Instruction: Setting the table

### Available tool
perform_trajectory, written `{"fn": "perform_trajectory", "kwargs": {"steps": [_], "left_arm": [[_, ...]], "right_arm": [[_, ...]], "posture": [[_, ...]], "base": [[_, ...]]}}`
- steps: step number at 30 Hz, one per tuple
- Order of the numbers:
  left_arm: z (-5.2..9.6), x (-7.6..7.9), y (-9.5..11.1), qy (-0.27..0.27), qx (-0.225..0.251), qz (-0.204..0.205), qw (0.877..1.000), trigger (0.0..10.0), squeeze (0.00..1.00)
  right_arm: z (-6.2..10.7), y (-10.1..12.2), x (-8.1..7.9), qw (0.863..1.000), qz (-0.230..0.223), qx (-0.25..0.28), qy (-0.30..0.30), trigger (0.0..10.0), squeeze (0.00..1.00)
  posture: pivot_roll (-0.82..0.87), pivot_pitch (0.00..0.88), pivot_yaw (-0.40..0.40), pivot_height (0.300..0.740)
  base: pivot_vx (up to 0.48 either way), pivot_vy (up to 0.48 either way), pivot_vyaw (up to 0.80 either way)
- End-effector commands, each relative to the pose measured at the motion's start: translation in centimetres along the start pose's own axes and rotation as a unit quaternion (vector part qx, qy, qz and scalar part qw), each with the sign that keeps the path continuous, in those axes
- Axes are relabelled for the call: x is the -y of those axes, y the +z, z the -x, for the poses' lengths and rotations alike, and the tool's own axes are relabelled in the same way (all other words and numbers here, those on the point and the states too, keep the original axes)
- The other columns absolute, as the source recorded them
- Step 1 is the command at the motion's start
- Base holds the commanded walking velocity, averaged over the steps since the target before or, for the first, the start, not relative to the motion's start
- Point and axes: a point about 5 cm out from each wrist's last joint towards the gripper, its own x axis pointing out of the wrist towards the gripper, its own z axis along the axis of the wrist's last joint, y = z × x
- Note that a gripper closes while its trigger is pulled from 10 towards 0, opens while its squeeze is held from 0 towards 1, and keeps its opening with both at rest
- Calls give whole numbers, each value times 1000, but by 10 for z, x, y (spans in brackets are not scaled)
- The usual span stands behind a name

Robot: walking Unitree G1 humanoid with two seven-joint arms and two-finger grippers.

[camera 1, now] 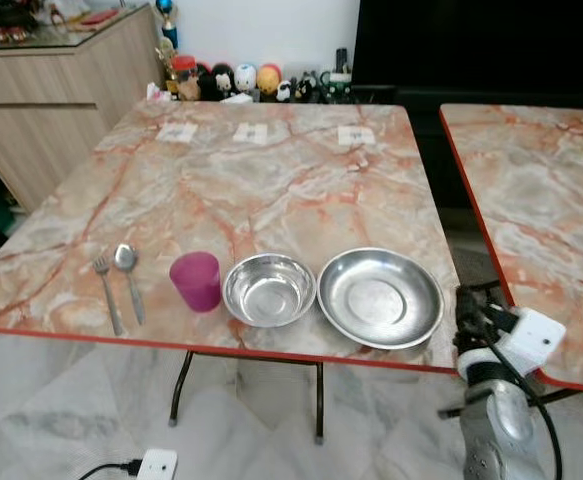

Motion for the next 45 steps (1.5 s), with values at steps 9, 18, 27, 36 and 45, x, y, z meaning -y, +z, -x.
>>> {"fn": "perform_trajectory", "kwargs": {"steps": [9,18,27,36,45], "left_arm": [[2,-9,-4,8,-5,4,1000,10000,0],[1,-9,3,12,4,12,1000,10000,0],[0,-8,5,11,8,14,1000,10000,0],[0,-7,6,9,9,9,1000,10000,0],[0,-6,8,4,11,-5,1000,10000,0]], "right_arm": [[-13,8,-12,997,-68,-41,4,10000,0],[-28,7,-23,993,-83,-84,11,10000,0],[-28,0,-17,990,-78,-111,-24,10000,0],[-26,-15,-12,983,-73,-168,-26,10000,0],[-28,-26,-18,976,-74,-202,-10,10000,0]], "posture": [[21,0,0,740],[33,0,2,740],[38,0,1,740],[38,0,0,740],[51,0,0,740]], "base": [[0,0,0],[0,0,0],[0,0,0],[0,0,0],[0,0,0]]}}
